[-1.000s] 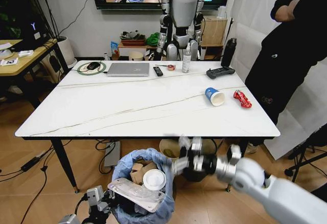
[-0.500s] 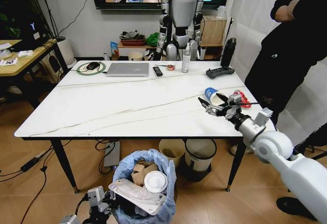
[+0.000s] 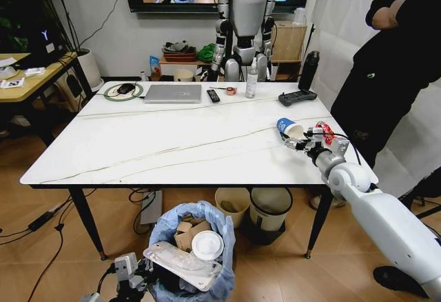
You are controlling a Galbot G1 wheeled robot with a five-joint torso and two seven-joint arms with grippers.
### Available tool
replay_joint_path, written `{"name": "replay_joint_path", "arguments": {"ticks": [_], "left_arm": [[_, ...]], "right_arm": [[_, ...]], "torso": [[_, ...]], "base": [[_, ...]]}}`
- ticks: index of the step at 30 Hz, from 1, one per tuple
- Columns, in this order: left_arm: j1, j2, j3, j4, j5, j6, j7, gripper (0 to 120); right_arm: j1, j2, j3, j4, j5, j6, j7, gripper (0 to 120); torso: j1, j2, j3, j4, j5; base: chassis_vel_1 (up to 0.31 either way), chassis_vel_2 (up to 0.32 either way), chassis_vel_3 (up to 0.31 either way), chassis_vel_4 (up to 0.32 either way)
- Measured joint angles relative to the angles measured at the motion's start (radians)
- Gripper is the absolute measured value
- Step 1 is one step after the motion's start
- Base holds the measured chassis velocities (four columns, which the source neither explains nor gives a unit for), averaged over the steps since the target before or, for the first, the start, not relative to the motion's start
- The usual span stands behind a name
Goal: Pick up the trash bin and place the trash from the table into it.
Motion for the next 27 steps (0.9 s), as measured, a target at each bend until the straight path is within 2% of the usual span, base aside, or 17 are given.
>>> {"name": "replay_joint_path", "arguments": {"ticks": [9,15,16,21,22,26,27], "left_arm": [[-0.004,-0.008,-0.002,0.005,0.0,0.0,0.0,0],[-0.01,-0.011,-0.002,0.011,-0.004,0.0,0.0,0],[-0.01,-0.011,-0.002,0.011,-0.004,0.0,0.0,0],[-0.013,-0.006,-0.006,0.011,-0.012,0.0,-0.001,0],[-0.013,-0.006,-0.006,0.011,-0.012,0.0,-0.001,0],[-0.015,-0.002,-0.009,0.013,-0.018,0.0,-0.002,0],[-0.015,-0.002,-0.009,0.013,-0.018,0.0,-0.002,0]], "right_arm": [[0.049,0.031,-0.037,-0.086,-0.007,0.016,-0.035,98],[0.082,0.054,-0.062,-0.15,-0.019,0.035,-0.063,73],[0.082,0.054,-0.062,-0.15,-0.019,0.035,-0.063,73],[0.106,0.069,-0.082,-0.189,-0.026,0.04,-0.077,52],[0.106,0.069,-0.082,-0.189,-0.026,0.04,-0.077,52],[0.121,0.076,-0.091,-0.214,-0.031,0.047,-0.087,32],[0.122,0.076,-0.091,-0.215,-0.031,0.048,-0.089,30]], "torso": [[0.0,0.0,0.0,0.0001,0.0003],[0.0,0.0,0.0,0.0,0.0001],[0.0,0.0,0.0,0.0,0.0001],[0.0,0.0,0.0,0.0001,0.0001],[0.0,0.0,0.0,0.0001,0.0001],[0.0,0.0,0.0,0.0001,0.0001],[0.0,0.0,0.0,0.0001,0.0001]], "base": [[0.0,0.0,0.0,0.0],[0.0,0.0,0.0,0.0],[0.0,0.0,0.0,0.0],[0.0,0.0,0.0,0.0],[0.0,0.0,0.0,0.0],[0.0,0.0,0.0,0.0],[0.0,0.0,0.0,0.0]]}}
